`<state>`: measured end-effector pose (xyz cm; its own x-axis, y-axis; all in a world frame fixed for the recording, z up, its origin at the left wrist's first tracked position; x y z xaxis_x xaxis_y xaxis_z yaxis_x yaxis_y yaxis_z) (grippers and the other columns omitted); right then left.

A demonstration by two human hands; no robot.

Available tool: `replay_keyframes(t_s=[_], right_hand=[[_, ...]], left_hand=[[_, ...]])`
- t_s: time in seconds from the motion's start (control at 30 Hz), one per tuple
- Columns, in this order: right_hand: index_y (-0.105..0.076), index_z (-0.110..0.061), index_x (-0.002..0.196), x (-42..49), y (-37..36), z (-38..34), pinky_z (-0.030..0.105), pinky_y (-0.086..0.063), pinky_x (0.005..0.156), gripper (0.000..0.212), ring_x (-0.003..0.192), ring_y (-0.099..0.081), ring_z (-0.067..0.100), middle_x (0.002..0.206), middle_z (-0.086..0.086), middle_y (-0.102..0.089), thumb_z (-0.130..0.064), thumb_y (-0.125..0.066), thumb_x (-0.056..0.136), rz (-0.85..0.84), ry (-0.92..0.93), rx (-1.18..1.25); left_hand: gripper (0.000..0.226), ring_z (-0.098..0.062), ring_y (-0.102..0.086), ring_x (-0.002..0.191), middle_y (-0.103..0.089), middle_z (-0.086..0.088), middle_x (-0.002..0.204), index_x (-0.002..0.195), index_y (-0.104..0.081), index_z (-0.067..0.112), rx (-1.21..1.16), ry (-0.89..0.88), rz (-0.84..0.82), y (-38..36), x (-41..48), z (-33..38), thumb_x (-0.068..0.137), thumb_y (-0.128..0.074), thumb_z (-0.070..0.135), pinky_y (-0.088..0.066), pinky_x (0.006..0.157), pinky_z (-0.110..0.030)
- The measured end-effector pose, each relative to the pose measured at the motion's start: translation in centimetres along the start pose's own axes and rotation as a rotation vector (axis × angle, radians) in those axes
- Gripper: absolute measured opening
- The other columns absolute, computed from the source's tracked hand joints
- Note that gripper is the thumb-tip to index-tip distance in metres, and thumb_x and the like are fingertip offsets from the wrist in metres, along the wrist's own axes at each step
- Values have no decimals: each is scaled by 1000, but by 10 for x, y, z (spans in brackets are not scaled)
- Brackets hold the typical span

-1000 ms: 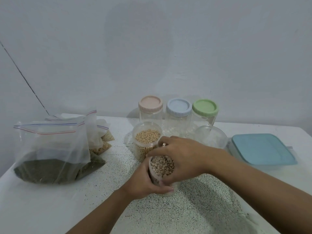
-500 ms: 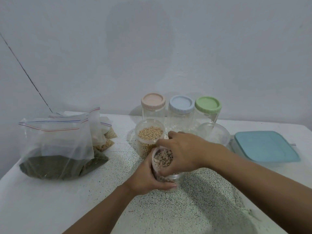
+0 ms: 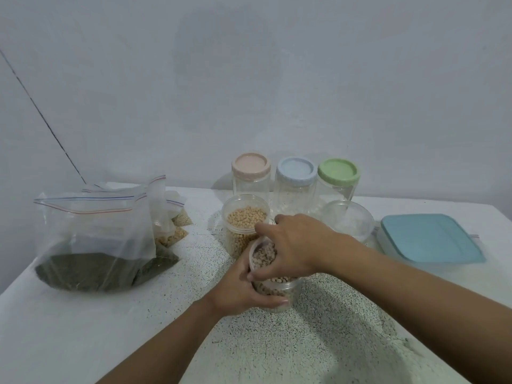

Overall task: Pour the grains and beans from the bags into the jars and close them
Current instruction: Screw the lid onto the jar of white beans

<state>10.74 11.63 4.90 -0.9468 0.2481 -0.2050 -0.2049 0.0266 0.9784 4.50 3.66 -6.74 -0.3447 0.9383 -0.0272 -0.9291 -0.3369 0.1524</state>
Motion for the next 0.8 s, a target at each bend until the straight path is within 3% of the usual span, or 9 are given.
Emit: replay_keyframes(t_s=[0.1,0.23,0.4,0.53,0.6,0.67,0.73,0.8], right_hand=[[-48,-32,135,-3,1,-6,33,-46,76,76,94,-56,23,102,0,-50,-77,-65,76,-64,42,46],[-46,-46,132,2,1,-10,44,-52,92,76,108,-49,21,113,-4,-47,-60,-82,67,-139,192,96],[-52,-42,136,-2,6,-3,38,-43,103,85,123,-42,15,130,-8,-44,-28,-93,62,-233,348,186],[-53,-41,137,-3,2,-4,43,-38,109,88,128,-36,12,137,-12,-40,-14,-91,61,-270,411,251],[-47,-46,140,-4,0,0,49,-34,113,91,134,-32,16,143,-12,-37,-21,-90,64,-264,389,247],[-35,-53,144,-5,-1,8,50,-34,114,93,137,-30,21,149,-8,-32,-44,-89,69,-238,286,239],[-28,-55,146,-5,0,16,48,-42,108,94,131,-41,24,145,-3,-34,-71,-78,69,-158,152,196],[-29,-48,149,-5,0,16,41,-48,97,97,119,-52,24,134,-1,-42,-84,-68,67,-74,70,83]], left_hand=[[100,-8,-63,121,-60,-2,131,140,-37,24,-20,15,-3,0,0,-2,63,-88,-15,-57,87,-25],[99,-6,-64,117,-63,2,126,134,-39,29,59,23,13,2,0,-7,58,-98,6,-55,90,-21],[89,-12,-66,114,-67,-3,119,132,-50,22,101,31,12,3,2,-10,58,-99,9,-56,91,-23],[84,-2,-64,113,-65,1,119,127,-51,28,91,24,22,3,1,-8,61,-97,5,-54,88,-17],[90,-4,-63,116,-64,6,121,130,-48,30,88,17,29,2,1,-8,59,-98,6,-54,90,-18],[98,-9,-62,120,-64,6,124,136,-45,29,69,14,28,2,1,-9,57,-98,5,-54,92,-21],[100,-10,-62,122,-64,3,127,140,-41,25,46,11,24,1,2,-9,60,-95,-2,-56,91,-23],[100,-11,-62,123,-64,-1,128,142,-39,25,6,24,8,-1,1,-11,63,-92,-8,-57,88,-27]])
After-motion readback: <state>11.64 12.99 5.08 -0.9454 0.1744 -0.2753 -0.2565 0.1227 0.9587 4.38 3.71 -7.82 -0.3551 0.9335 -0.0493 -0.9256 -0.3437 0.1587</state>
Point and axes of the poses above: each hand's wrist, its own x-axis towards the middle knuckle, its own y-axis out of the back of the hand, z = x × y, the point moved 6 cm from there along x, towards the middle knuckle
